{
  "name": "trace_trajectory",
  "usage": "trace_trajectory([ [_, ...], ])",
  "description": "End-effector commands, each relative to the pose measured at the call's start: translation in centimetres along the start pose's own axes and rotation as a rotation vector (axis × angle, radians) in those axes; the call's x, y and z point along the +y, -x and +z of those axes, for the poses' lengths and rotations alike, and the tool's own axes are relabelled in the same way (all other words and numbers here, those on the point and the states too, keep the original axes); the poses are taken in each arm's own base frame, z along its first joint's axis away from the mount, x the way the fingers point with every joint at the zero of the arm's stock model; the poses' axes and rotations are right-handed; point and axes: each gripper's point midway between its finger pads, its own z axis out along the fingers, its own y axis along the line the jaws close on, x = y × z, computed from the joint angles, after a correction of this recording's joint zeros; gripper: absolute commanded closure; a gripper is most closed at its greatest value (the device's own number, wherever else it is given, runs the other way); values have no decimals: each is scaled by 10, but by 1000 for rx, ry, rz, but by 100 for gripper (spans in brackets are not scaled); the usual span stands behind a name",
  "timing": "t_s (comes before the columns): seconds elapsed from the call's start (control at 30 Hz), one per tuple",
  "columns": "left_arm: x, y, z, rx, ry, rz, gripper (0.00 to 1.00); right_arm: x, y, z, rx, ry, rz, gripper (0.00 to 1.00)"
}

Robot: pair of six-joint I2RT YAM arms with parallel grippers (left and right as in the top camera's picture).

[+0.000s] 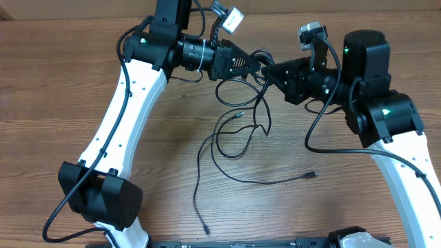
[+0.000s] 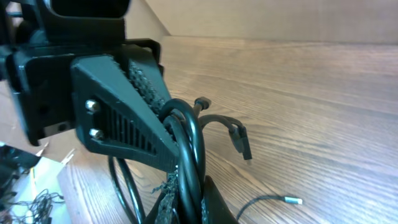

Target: Untangle cables

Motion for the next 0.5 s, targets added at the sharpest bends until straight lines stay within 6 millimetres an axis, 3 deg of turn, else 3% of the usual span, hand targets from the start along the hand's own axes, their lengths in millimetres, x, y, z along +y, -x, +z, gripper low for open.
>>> trace_trajectory([
  [0.0, -10, 9, -9, -20, 28, 26, 96, -15, 3, -4, -7, -112, -18, 96],
  [0.17, 20, 9, -15, -42, 191, -153, 96, -16, 0, -4, 5, -114, -43, 96],
  [0.47, 51, 10, -26, -105, 365, -389, 96, -16, 0, -4, 5, -114, -44, 96],
])
